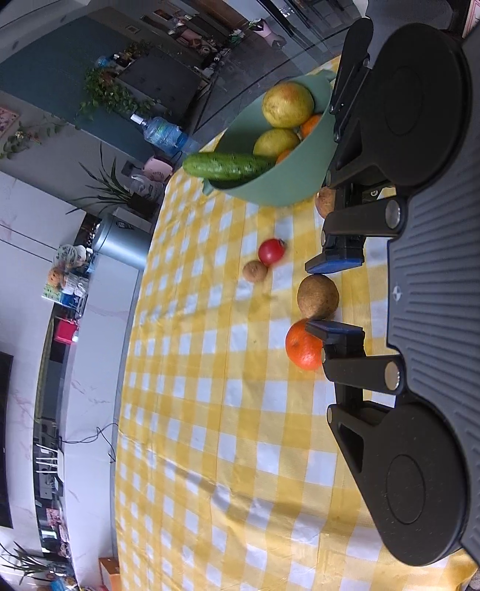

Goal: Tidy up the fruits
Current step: 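Carry the kiwi in the left tool while the right tool carries its kiwi over the colander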

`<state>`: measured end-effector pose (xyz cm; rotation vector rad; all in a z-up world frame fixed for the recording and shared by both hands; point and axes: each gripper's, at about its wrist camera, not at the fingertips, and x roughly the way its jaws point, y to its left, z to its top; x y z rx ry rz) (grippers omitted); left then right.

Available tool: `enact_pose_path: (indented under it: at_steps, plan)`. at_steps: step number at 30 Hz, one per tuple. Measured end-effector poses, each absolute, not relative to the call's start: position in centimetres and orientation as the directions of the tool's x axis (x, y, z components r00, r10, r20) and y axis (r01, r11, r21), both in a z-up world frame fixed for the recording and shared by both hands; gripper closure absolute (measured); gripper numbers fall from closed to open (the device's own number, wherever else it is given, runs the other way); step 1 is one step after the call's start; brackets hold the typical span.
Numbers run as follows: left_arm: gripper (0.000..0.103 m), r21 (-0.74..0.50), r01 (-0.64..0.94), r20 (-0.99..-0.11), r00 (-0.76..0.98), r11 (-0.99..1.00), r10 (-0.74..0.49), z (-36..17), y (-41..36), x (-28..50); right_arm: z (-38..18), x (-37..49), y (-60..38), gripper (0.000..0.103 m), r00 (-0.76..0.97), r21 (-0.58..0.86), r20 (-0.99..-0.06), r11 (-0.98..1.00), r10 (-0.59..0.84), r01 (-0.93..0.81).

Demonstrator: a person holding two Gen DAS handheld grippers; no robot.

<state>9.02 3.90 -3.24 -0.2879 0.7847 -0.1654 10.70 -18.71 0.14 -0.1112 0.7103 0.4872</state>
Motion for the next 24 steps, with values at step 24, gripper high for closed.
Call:
enact_pose_path:
  at_steps: [24]
  plan:
    - [0.073, -0.244, 0.273, -0.574, 0.733, 0.931, -0.365, 0.5, -4.0, 9.6, 4.5, 10.5, -27.9, 0.079, 0.766, 0.089, -0.578, 0.955, 0.282, -0.284]
